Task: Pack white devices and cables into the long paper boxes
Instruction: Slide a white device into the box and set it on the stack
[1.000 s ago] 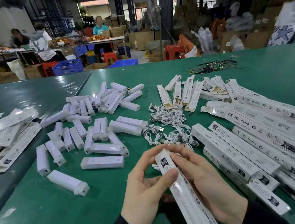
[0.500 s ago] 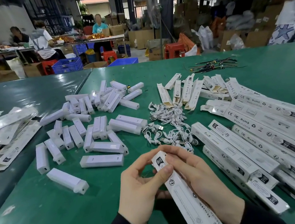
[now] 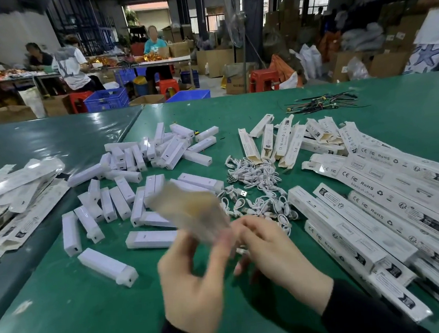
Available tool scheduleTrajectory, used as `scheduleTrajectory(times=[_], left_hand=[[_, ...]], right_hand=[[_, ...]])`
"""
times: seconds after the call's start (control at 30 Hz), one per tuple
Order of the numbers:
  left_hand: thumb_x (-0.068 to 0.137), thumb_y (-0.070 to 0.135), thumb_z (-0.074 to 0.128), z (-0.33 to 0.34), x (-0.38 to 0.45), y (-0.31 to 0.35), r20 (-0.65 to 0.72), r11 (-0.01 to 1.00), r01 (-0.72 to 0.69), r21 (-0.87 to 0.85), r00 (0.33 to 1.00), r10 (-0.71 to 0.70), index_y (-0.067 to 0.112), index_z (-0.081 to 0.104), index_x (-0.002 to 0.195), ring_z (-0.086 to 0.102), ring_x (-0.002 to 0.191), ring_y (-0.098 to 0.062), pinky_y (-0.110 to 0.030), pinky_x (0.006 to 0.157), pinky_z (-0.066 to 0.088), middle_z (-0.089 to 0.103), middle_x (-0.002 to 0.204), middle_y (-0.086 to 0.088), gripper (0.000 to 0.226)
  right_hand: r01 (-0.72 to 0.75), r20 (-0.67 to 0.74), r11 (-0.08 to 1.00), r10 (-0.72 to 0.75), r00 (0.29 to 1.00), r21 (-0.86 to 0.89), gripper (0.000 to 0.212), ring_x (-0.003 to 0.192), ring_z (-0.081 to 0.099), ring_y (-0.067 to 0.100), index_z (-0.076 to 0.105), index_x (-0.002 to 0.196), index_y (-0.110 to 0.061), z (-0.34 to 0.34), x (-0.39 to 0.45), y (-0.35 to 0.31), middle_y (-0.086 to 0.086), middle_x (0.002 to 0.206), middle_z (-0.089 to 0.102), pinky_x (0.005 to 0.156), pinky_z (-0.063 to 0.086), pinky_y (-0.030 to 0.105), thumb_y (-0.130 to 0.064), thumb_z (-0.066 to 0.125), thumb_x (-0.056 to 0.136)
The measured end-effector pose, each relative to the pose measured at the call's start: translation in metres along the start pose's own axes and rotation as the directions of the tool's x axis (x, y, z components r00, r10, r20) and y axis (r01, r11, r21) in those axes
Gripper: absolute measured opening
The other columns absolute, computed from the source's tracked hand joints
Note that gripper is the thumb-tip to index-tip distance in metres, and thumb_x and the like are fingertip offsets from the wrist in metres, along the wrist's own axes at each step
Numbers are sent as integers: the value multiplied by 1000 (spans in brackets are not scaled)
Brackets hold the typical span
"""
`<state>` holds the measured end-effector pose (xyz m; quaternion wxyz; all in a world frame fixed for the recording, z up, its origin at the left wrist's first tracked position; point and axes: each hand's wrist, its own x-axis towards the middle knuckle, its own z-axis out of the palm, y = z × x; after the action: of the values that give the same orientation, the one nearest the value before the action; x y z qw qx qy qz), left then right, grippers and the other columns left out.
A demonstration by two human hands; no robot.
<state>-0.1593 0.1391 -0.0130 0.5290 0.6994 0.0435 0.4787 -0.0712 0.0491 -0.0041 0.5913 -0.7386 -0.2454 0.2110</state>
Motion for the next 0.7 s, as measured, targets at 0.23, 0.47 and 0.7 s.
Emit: scheduleTrajectory(times=[0.23,0.47,0.7], left_hand=[[99,10,36,-23,25,-1,-236,788,335,-516,829,-507,14,53,100,48,44,-18,-25,40,43,58,62,-9,18],[89,22,39,-22,23,0,9,645,441,-624,830,-558,13,51,109,33,34,-16,-18,35,31,41,61,-10,25],[72,43,64,-21,26,-2,59,687,536,-490,807,-587,18,44,86,31,29,-15,-18,34,31,42,57,-4,35]], right_hand=[[475,132,596,-526,840,-647,29,114,48,16,53,126,-21,34,42,-3,-2,124,56,98,41,34,-19,49,97],[500,396,469,-307,865,-728,20,112,50,27,63,115,-23,74,91,-17,6,115,64,100,38,44,-23,50,100],[315,-38,913,-336,941,-259,26,84,68,10,60,120,-23,36,79,-8,0,109,68,76,54,26,-13,57,95]])
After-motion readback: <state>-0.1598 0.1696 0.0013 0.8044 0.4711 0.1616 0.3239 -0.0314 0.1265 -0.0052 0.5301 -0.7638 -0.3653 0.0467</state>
